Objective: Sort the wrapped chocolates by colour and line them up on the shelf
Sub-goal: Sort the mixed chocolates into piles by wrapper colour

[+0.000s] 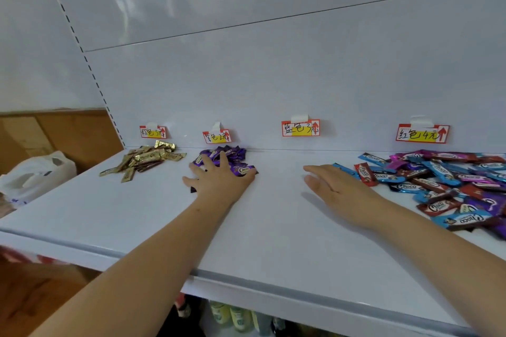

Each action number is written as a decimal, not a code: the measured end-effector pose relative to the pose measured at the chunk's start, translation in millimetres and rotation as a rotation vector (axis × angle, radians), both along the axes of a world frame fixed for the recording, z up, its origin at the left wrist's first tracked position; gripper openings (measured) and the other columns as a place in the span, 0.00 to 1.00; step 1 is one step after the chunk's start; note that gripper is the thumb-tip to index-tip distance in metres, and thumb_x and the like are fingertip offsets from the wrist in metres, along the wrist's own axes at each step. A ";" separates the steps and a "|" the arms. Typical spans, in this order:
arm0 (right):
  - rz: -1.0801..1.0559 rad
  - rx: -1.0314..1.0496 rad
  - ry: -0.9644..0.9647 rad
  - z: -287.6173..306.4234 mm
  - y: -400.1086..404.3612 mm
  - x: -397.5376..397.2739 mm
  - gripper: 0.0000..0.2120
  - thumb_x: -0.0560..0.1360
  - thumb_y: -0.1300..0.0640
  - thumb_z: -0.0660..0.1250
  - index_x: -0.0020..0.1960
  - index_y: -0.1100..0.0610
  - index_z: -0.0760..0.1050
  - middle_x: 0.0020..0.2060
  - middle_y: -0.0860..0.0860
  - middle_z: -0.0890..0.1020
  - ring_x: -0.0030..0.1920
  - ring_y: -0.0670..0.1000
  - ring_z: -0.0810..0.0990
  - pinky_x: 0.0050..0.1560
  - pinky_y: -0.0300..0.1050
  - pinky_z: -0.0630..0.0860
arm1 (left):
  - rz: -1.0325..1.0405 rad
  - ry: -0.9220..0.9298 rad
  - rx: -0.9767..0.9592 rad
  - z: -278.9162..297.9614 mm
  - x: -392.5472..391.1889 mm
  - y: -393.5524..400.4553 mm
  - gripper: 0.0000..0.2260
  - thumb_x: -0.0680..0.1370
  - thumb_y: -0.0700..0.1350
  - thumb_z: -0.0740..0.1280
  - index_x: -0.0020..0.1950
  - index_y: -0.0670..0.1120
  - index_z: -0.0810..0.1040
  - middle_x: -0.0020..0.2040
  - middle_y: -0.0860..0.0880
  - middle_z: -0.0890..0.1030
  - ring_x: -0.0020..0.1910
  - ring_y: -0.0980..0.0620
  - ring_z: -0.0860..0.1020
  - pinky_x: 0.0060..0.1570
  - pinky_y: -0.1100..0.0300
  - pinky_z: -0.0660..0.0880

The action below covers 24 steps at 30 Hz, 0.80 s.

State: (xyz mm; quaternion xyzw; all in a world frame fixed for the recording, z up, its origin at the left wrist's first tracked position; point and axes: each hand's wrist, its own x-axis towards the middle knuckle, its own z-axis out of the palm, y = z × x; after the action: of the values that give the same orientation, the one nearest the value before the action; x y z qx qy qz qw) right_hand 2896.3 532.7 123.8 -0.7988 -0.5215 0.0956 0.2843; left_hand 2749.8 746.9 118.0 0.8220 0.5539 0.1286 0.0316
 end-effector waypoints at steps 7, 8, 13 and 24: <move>-0.005 -0.040 -0.128 -5.0 7.1 2.3 0.27 0.81 0.37 0.49 0.76 0.45 0.61 0.74 0.43 0.65 0.73 0.46 0.61 0.71 0.45 0.61 | -0.037 -0.035 -0.033 0.5 14.2 57.4 0.48 0.64 0.81 0.53 0.76 0.54 0.56 0.75 0.39 0.61 0.71 0.33 0.63 0.68 0.35 0.57; -0.006 -0.042 -0.136 -6.0 7.9 3.4 0.26 0.81 0.37 0.49 0.76 0.45 0.61 0.74 0.43 0.65 0.73 0.46 0.62 0.72 0.45 0.61 | -0.050 -0.055 -0.021 0.5 18.7 62.2 0.47 0.65 0.80 0.55 0.75 0.52 0.59 0.72 0.40 0.64 0.69 0.33 0.65 0.68 0.37 0.59; -0.001 -0.033 -0.173 -5.3 11.1 7.1 0.24 0.82 0.41 0.52 0.75 0.48 0.64 0.72 0.44 0.67 0.72 0.46 0.63 0.70 0.44 0.61 | -0.047 -0.137 0.048 0.8 26.7 74.3 0.40 0.69 0.74 0.62 0.70 0.46 0.66 0.65 0.41 0.68 0.65 0.34 0.68 0.63 0.42 0.64; -0.042 0.296 -0.103 16.6 -5.8 14.9 0.14 0.82 0.51 0.59 0.66 0.50 0.75 0.60 0.45 0.75 0.59 0.42 0.74 0.60 0.40 0.70 | -0.450 -0.423 0.326 6.0 21.8 -7.5 0.21 0.74 0.53 0.63 0.62 0.43 0.75 0.59 0.42 0.75 0.59 0.39 0.72 0.57 0.43 0.72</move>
State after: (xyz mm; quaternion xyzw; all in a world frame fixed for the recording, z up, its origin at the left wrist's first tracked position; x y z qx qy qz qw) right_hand 2911.2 526.9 140.4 -0.7628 -0.5269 -0.0291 0.3737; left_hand 2771.6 739.4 124.0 0.8729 0.3120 0.3728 0.0415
